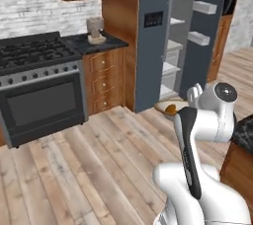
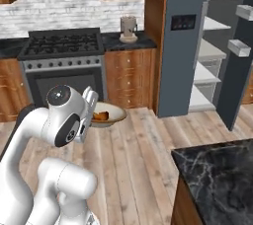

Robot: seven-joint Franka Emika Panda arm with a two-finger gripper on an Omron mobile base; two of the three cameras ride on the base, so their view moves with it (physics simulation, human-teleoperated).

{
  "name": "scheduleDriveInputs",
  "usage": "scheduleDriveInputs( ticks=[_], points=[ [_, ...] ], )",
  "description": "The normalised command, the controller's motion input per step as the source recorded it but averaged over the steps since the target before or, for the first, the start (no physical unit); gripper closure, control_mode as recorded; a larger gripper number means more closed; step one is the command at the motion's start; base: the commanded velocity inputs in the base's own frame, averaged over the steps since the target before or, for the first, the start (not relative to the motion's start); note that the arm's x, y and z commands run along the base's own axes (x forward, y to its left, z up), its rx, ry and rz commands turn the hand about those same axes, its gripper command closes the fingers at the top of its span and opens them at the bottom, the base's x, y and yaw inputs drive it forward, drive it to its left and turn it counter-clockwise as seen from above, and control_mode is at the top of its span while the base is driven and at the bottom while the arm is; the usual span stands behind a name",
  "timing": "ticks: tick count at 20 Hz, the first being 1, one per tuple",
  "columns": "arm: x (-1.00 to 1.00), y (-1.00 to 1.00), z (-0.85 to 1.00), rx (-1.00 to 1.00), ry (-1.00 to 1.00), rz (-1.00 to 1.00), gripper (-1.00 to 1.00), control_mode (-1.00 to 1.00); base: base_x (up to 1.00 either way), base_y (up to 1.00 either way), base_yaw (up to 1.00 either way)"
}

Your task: Pick the chicken drumstick and mushroom from their plates and place them in the bowl. Then put the bowl in the fridge.

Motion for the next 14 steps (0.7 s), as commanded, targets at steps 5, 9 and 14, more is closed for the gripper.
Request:
scheduleDriveInputs(
  ticks=[5,9,14],
  points=[
    [0.0,0.0,0.0,0.0,0.0,0.0,1.0,1.0,0.71,0.26,-0.31],
    [0.0,0.0,0.0,0.0,0.0,0.0,1.0,1.0,0.7,0.18,-0.31],
    [0.0,0.0,0.0,0.0,0.0,0.0,1.0,1.0,0.69,0.04,-0.3]
  ],
)
